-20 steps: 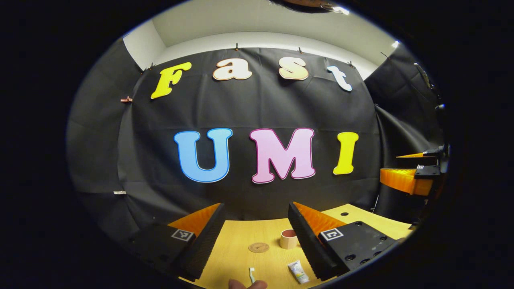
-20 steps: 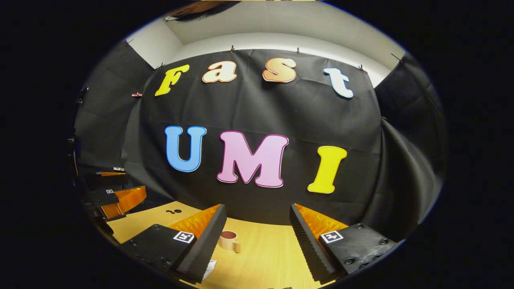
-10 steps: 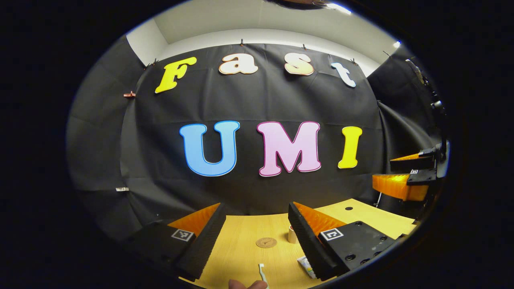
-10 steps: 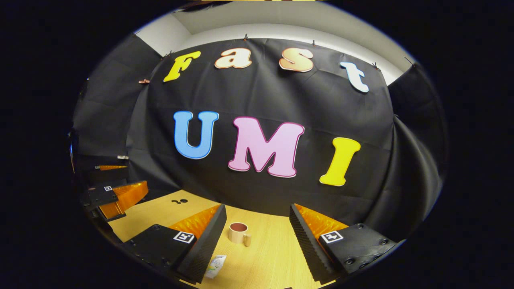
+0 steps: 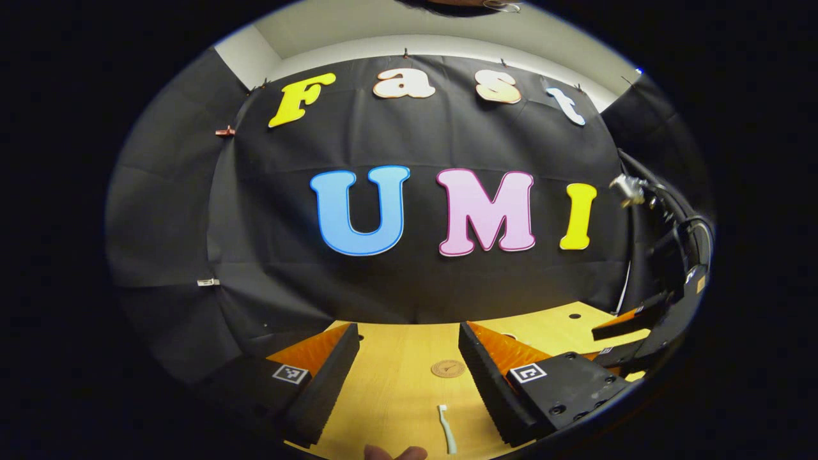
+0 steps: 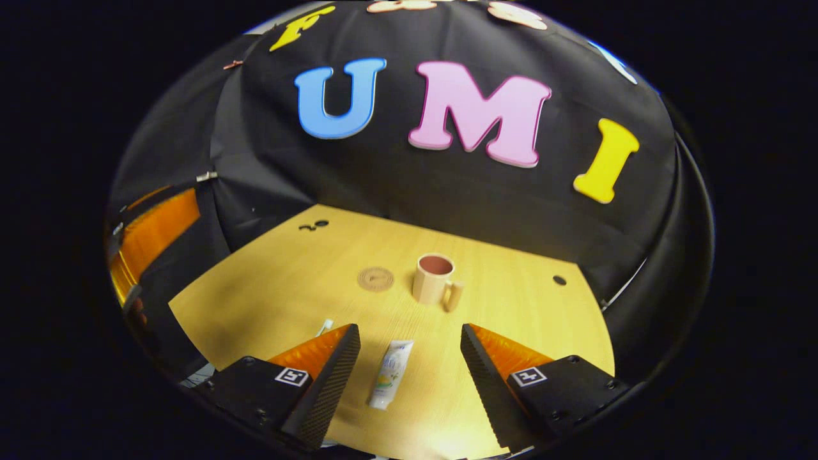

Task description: Put the toothbrush and toothpaste on the desktop into the cup, then pick up the cup and place it on the coaster on the desktop.

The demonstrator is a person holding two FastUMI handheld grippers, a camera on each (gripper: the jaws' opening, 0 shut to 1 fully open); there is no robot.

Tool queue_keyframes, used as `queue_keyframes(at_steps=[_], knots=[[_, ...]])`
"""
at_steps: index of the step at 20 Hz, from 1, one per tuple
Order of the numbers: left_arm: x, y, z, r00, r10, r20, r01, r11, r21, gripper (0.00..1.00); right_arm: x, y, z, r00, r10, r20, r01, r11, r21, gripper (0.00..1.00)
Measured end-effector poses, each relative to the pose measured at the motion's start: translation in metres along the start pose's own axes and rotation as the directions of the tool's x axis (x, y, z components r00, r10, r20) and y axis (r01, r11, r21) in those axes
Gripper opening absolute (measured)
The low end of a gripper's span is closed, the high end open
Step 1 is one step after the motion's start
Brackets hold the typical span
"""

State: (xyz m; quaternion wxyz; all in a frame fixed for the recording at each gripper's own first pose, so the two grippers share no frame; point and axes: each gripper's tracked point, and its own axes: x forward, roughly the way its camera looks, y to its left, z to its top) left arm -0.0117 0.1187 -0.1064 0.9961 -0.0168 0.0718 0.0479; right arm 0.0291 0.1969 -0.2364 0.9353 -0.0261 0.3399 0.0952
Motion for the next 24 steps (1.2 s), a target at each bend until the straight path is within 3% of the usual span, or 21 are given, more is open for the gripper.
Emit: queue_keyframes(at_steps=[3, 7, 9, 10, 13, 15, 16, 17, 18, 19, 22, 24], knots=[[0.003, 0.016, -0.022, 0.999, 0.030, -0.024, -0.029, 0.998, 0.059, 0.99, 0.038, 0.012, -0.040, 0.991, 0.000, -0.137, -0.002, 1.000, -0.015, 0.98], [0.011, 0.028, -0.044, 0.998, 0.047, -0.051, -0.043, 0.996, 0.072, 0.98, 0.101, 0.023, -0.117, 0.936, -0.032, -0.350, 0.003, 0.997, -0.083, 0.95], [0.015, 0.032, -0.052, 0.997, 0.057, -0.059, -0.052, 0.995, 0.085, 0.98, 0.114, 0.022, -0.132, 0.918, -0.047, -0.393, 0.001, 0.993, -0.117, 0.92], [0.017, 0.036, -0.055, 0.996, 0.065, -0.057, -0.059, 0.994, 0.096, 0.98, 0.122, 0.017, -0.135, 0.910, -0.070, -0.409, 0.018, 0.991, -0.129, 0.83], [0.019, 0.041, -0.064, 0.994, 0.080, -0.074, -0.074, 0.994, 0.078, 0.99, 0.130, 0.014, -0.138, 0.897, -0.068, -0.437, 0.026, 0.995, -0.100, 0.77], [0.019, 0.043, -0.070, 0.992, 0.089, -0.092, -0.084, 0.995, 0.053, 0.98, 0.132, 0.015, -0.138, 0.882, -0.078, -0.465, 0.027, 0.993, -0.114, 0.54], [0.020, 0.044, -0.072, 0.990, 0.094, -0.101, -0.089, 0.995, 0.047, 0.98, 0.131, 0.013, -0.140, 0.871, -0.099, -0.481, 0.037, 0.990, -0.138, 0.51], [0.022, 0.045, -0.072, 0.990, 0.098, -0.104, -0.094, 0.995, 0.043, 0.98, 0.129, 0.007, -0.143, 0.861, -0.120, -0.494, 0.041, 0.985, -0.167, 0.39], [0.021, 0.047, -0.071, 0.989, 0.103, -0.108, -0.100, 0.994, 0.038, 0.98, 0.129, 0.006, -0.145, 0.857, -0.115, -0.502, 0.032, 0.985, -0.171, 0.20], [0.021, 0.049, -0.071, 0.988, 0.109, -0.107, -0.106, 0.994, 0.035, 0.99, 0.128, 0.006, -0.145, 0.854, -0.097, -0.510, 0.022, 0.988, -0.152, 0.24], [0.025, 0.048, -0.072, 0.986, 0.112, -0.120, -0.112, 0.994, 0.007, 0.98, 0.125, 0.003, -0.143, 0.863, 0.028, -0.504, -0.041, 0.999, -0.015, 0.16], [0.030, 0.039, -0.078, 0.986, 0.089, -0.142, -0.093, 0.995, -0.022, 0.99, 0.117, 0.006, -0.132, 0.887, 0.118, -0.446, -0.067, 0.989, 0.128, 0.11]])
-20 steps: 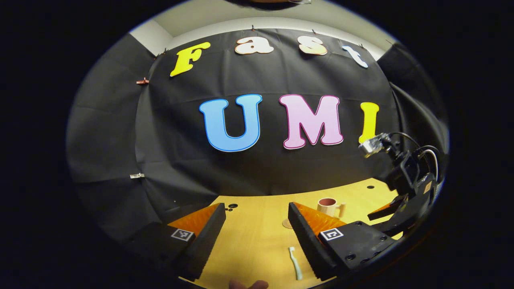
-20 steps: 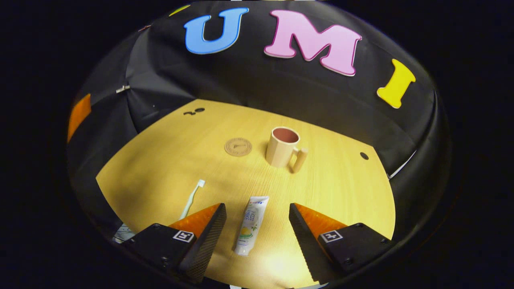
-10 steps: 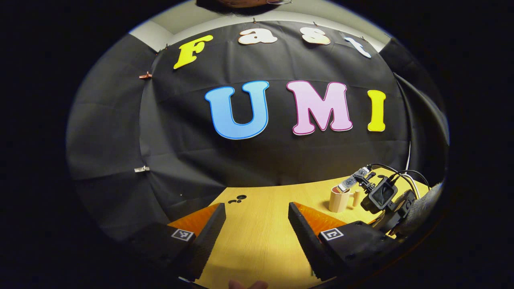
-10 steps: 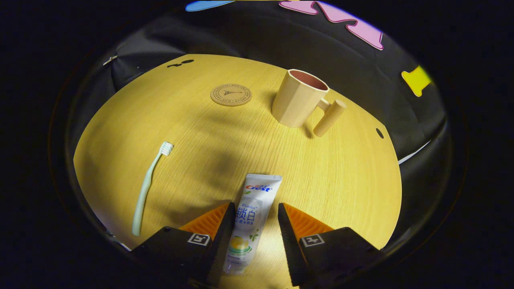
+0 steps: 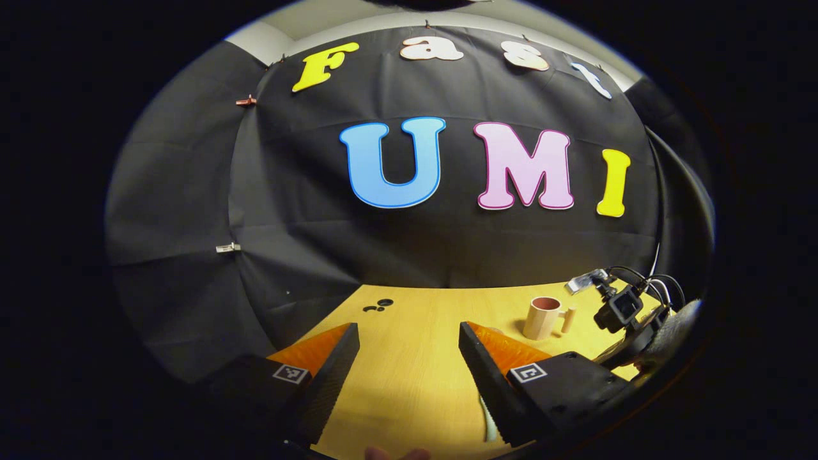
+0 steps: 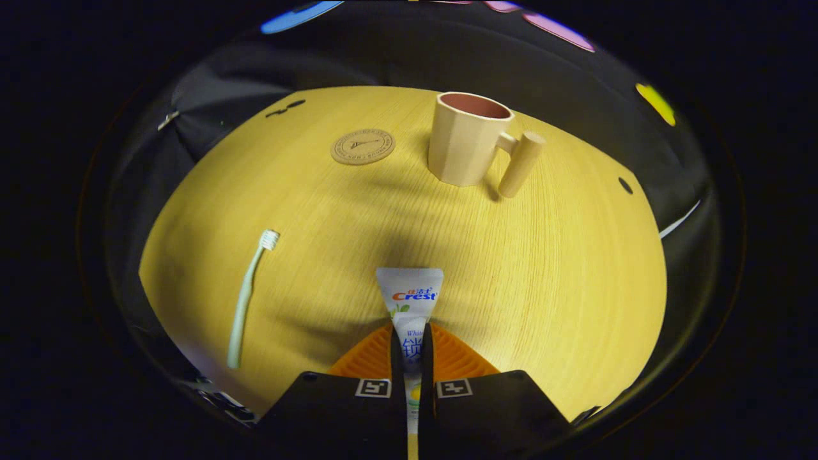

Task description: Put the toothbrush and toothpaste on the desktop into the cup, then pick up the cup and place it on the coaster on the desktop.

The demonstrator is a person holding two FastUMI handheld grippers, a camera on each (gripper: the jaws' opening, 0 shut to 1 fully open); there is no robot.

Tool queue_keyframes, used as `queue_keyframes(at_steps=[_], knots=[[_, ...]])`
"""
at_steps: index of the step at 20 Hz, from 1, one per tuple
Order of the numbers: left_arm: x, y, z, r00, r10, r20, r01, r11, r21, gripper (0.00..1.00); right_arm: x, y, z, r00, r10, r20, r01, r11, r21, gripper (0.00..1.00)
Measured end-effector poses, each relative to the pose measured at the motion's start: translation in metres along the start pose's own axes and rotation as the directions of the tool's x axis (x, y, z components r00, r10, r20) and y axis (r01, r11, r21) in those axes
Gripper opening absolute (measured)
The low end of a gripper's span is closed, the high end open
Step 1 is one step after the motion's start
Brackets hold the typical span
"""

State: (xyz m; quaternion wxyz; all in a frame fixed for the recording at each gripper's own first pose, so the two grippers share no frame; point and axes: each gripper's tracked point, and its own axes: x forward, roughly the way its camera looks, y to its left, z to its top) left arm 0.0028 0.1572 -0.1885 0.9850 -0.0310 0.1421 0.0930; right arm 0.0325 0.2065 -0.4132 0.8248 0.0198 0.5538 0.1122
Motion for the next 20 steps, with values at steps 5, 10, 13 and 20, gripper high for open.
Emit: queue_keyframes(at_steps=[5, 10, 13, 20], knots=[[0.024, -0.066, -0.041, 0.971, -0.189, -0.146, 0.180, 0.981, -0.071, 1.00, -0.072, -0.002, 0.027, 0.969, 0.086, 0.232, -0.098, 0.994, 0.039, 0.11], [0.052, -0.085, -0.110, 0.934, -0.171, -0.313, 0.183, 0.983, 0.008, 1.00, -0.122, -0.016, 0.030, 0.948, 0.097, 0.305, -0.115, 0.993, 0.042, 0.11], [0.057, -0.103, -0.148, 0.895, -0.197, -0.401, 0.232, 0.972, 0.040, 1.00, -0.152, -0.039, 0.030, 0.937, 0.060, 0.343, -0.082, 0.995, 0.049, 0.11], [0.057, -0.108, -0.224, 0.776, -0.156, -0.612, 0.190, 0.982, -0.009, 0.90, -0.179, -0.074, 0.019, 0.932, 0.014, 0.362, -0.051, 0.995, 0.091, 0.10]])
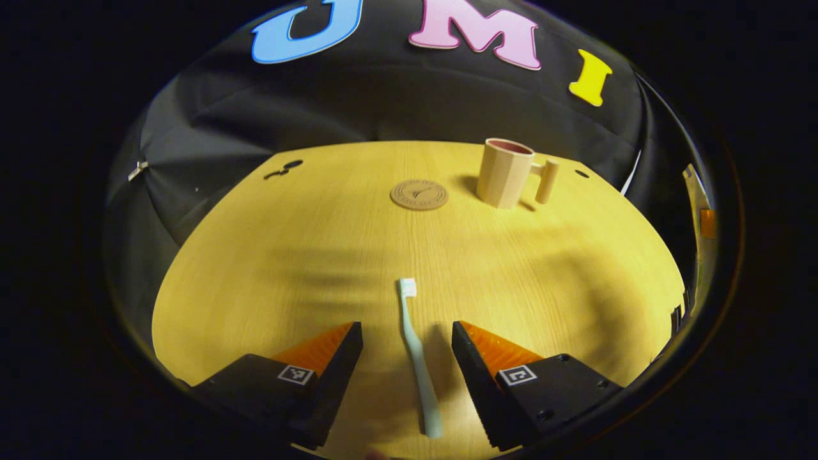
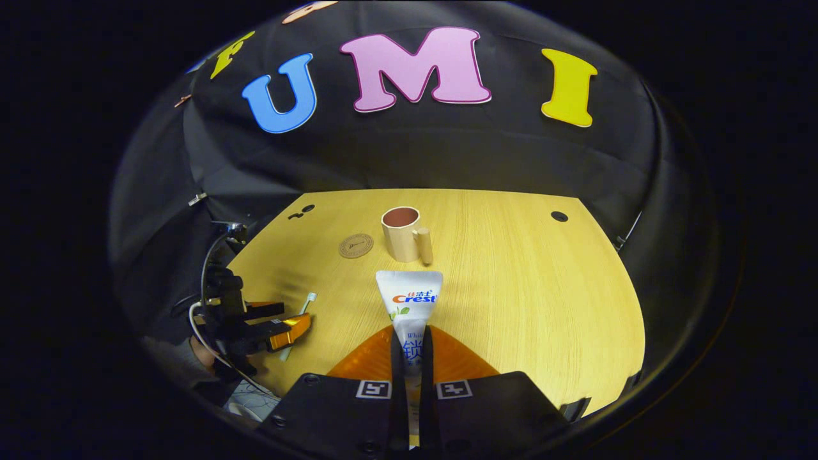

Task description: Put the toothbrush and toothpaste on the desktop into the cup, then pick up the cup and place it on the coaster on the desktop.

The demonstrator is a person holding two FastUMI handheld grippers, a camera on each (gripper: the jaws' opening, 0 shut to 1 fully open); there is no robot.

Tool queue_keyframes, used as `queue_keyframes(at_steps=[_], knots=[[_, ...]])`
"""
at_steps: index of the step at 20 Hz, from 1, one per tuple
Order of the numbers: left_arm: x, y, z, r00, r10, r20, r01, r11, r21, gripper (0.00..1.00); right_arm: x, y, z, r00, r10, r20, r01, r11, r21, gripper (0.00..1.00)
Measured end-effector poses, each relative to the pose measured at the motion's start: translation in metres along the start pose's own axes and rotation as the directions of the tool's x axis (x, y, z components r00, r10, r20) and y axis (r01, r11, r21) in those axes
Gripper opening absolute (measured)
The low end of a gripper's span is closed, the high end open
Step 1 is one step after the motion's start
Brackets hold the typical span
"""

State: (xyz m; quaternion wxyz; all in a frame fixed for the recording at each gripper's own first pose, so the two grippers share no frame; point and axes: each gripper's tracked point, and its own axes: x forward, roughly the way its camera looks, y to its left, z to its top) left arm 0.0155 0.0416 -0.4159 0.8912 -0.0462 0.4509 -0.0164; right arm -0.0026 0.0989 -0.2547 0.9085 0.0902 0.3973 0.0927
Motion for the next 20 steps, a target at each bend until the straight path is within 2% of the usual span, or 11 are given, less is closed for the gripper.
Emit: queue_keyframes(at_steps=[4, 9, 11, 13, 15, 16, 17, 18, 20], knots=[[0.005, 0.002, -0.007, 0.999, 0.033, -0.023, -0.032, 0.999, 0.018, 0.80, -0.005, -0.006, -0.001, 1.000, 0.004, 0.005, -0.004, 1.000, 0.010, 0.10], [0.002, 0.006, -0.007, 0.998, 0.061, -0.035, -0.061, 0.998, 0.002, 0.20, -0.004, -0.008, 0.002, 1.000, 0.023, 0.017, -0.023, 0.999, 0.022, 0.11], [0.000, 0.004, -0.004, 1.000, 0.019, -0.022, -0.020, 0.999, -0.026, 0.09, -0.005, -0.008, 0.016, 0.997, 0.043, 0.062, -0.046, 0.998, 0.049, 0.11], [-0.010, 0.002, 0.007, 0.998, -0.041, 0.048, 0.045, 0.997, -0.066, 0.06, -0.002, -0.003, 0.049, 0.982, 0.088, 0.164, -0.105, 0.990, 0.096, 0.11], [-0.031, 0.004, 0.030, 0.989, -0.052, 0.139, 0.064, 0.994, -0.086, 0.07, 0.001, 0.006, 0.095, 0.937, 0.153, 0.314, -0.198, 0.974, 0.114, 0.10], [-0.055, 0.001, 0.052, 0.975, -0.066, 0.214, 0.092, 0.989, -0.115, 0.06, 0.009, 0.015, 0.131, 0.889, 0.195, 0.414, -0.245, 0.967, 0.069, 0.11], [-0.075, -0.006, 0.070, 0.955, -0.088, 0.282, 0.130, 0.983, -0.133, 0.02, 0.025, 0.020, 0.161, 0.855, 0.224, 0.468, -0.262, 0.965, 0.016, 0.10], [-0.086, -0.011, 0.076, 0.946, -0.099, 0.309, 0.148, 0.979, -0.142, 0.06, 0.039, 0.024, 0.179, 0.834, 0.237, 0.498, -0.268, 0.963, -0.010, 0.10], [-0.108, -0.025, 0.085, 0.924, -0.127, 0.361, 0.191, 0.970, -0.148, 0.06, 0.075, 0.029, 0.212, 0.790, 0.259, 0.555, -0.292, 0.956, -0.032, 0.10]])
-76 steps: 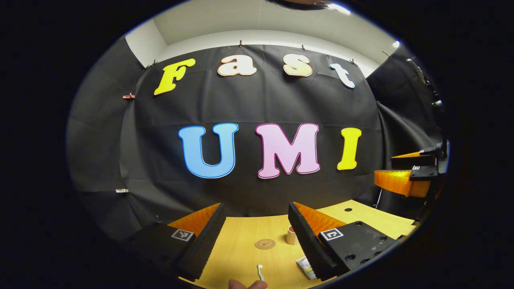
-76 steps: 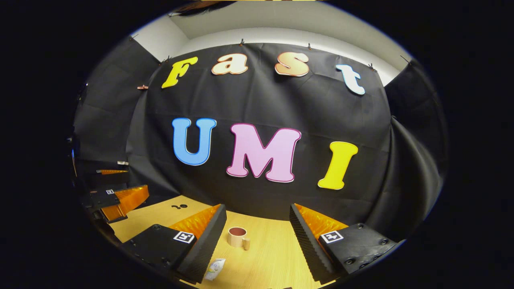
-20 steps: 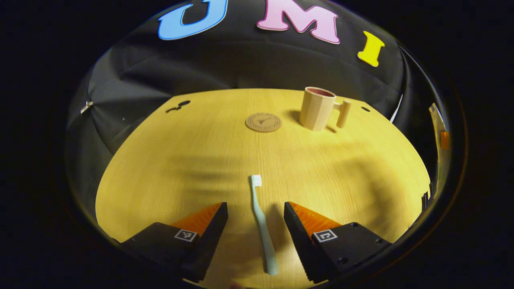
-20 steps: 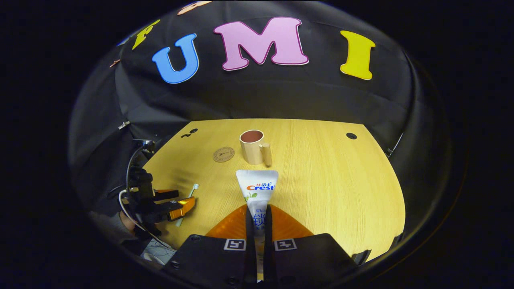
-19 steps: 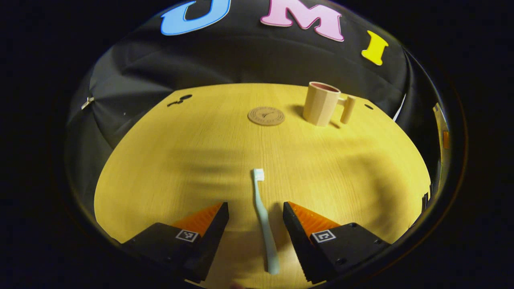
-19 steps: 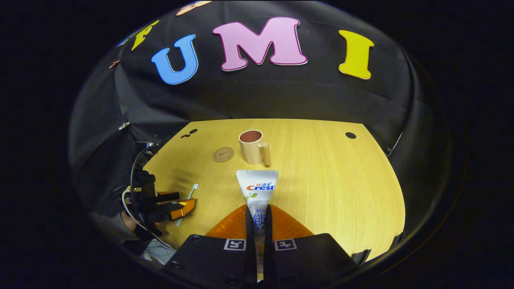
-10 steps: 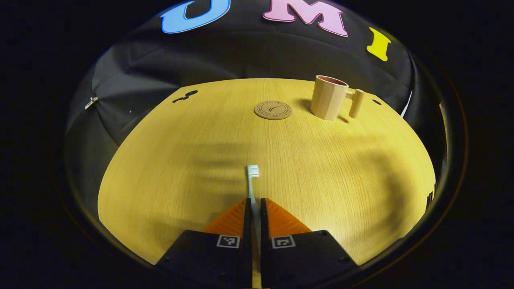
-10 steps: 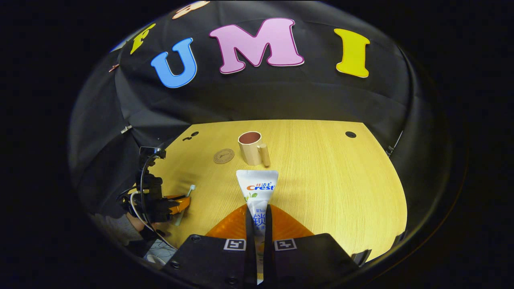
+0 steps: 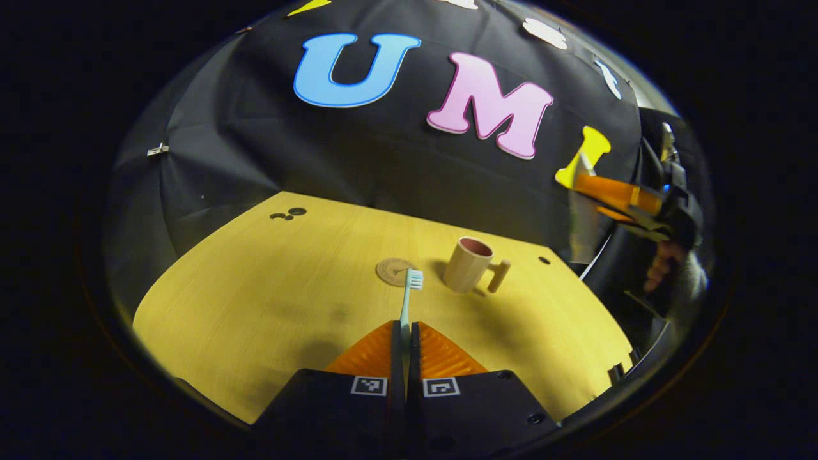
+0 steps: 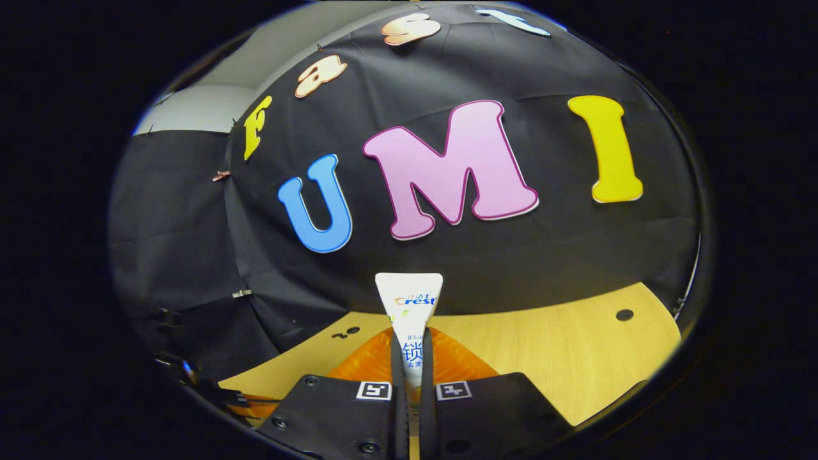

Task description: Put the toothbrush and toothpaste on the desktop into the cup, then pick up the cup and place it on the coaster on the desktop.

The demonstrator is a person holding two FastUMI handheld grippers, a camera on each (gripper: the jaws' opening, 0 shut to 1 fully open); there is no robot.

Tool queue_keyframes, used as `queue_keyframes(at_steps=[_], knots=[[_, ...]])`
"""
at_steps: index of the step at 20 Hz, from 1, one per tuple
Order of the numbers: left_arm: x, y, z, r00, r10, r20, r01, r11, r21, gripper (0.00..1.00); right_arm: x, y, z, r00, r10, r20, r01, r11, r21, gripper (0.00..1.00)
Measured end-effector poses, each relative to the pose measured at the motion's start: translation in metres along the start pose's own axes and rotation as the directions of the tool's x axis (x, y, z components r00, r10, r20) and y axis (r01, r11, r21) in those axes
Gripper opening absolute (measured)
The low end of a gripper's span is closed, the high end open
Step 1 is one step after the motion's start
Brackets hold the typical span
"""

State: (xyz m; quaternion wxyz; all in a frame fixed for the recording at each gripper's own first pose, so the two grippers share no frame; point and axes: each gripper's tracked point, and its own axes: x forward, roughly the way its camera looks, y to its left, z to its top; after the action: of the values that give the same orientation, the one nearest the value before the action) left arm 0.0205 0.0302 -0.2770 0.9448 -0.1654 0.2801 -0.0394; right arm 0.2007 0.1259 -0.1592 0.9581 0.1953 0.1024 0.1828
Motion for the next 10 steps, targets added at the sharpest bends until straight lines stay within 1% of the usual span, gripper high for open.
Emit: queue_keyframes(at_steps=[1, 2, 5, 8, 10], knots=[[-0.006, -0.006, 0.002, 1.000, -0.011, 0.015, 0.011, 1.000, -0.003, 0.06, 0.018, -0.004, -0.001, 1.000, 0.002, 0.015, -0.002, 1.000, -0.004, 0.10], [-0.013, -0.015, 0.004, 0.999, -0.026, 0.036, 0.026, 1.000, -0.017, 0.06, 0.052, -0.015, -0.009, 0.999, 0.002, 0.036, -0.001, 1.000, -0.024, 0.10], [-0.016, -0.022, 0.002, 0.998, -0.031, 0.050, 0.033, 0.999, -0.035, 0.06, 0.104, -0.025, -0.025, 0.998, 0.008, 0.060, -0.006, 0.999, -0.033, 0.10], [-0.015, -0.013, -0.004, 0.999, -0.004, 0.053, 0.005, 1.000, -0.027, 0.06, 0.146, -0.034, -0.066, 1.000, -0.006, 0.005, 0.006, 0.998, -0.058, 0.10], [-0.013, -0.008, -0.010, 0.999, 0.009, 0.044, -0.007, 1.000, -0.029, 0.06, 0.155, -0.040, -0.092, 0.998, -0.031, -0.047, 0.027, 0.996, -0.084, 0.10]])
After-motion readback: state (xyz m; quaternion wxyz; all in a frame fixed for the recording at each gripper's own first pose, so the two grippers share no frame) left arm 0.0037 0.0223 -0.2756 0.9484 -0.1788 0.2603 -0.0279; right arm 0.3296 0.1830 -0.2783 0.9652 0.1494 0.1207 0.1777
